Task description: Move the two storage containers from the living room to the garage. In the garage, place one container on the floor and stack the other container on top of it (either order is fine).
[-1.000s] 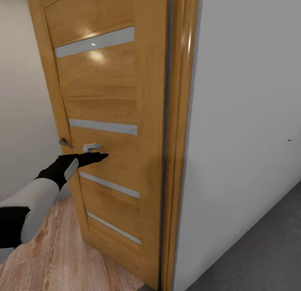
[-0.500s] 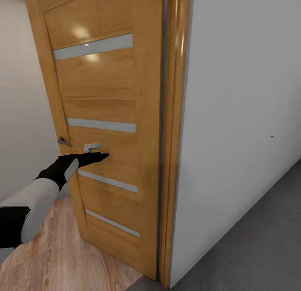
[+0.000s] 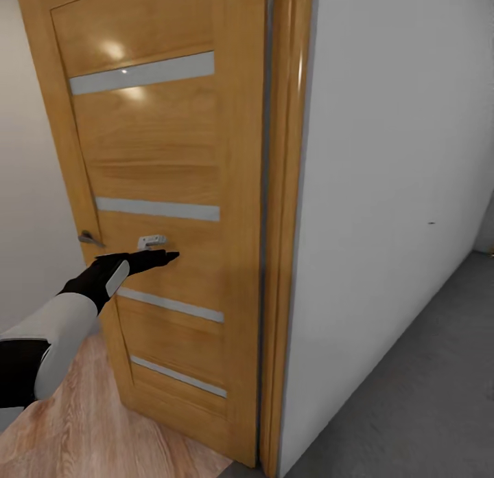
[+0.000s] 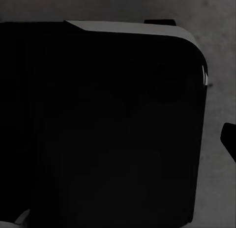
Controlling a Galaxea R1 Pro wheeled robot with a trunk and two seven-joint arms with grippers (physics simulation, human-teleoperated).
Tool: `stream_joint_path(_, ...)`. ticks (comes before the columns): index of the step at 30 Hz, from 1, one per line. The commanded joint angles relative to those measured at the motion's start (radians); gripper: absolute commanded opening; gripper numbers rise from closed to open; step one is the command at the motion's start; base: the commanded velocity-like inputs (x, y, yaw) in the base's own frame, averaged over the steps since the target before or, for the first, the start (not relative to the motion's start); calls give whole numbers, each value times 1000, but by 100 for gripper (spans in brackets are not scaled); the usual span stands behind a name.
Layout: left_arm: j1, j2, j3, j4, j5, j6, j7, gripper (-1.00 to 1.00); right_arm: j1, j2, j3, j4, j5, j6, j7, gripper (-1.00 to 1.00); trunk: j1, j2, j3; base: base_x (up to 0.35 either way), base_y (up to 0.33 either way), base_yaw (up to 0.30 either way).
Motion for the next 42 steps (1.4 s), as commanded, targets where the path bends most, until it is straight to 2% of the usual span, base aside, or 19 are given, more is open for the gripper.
stream_joint_path(1, -1, 1, -7, -1, 11, 5, 2, 100, 0, 0, -1, -1, 0, 0, 1, 100, 0, -1, -1, 134, 78, -60)
stream_joint_path(19, -2, 2, -9, -4, 11, 5, -1, 100, 0, 0, -1, 0, 0, 0, 1, 100, 0, -1, 5, 237, 143, -185)
stream_joint_path(29, -1, 5, -7, -7, 11, -27, -62, 100, 0, 0, -1, 0, 0, 0, 1, 100, 0, -1, 7, -229, 101, -71)
stream_joint_path(42, -1, 0, -8, -7, 11, -30, -61, 100, 0, 0, -1, 0, 0, 0, 1, 100, 0, -1, 7, -34, 15, -3)
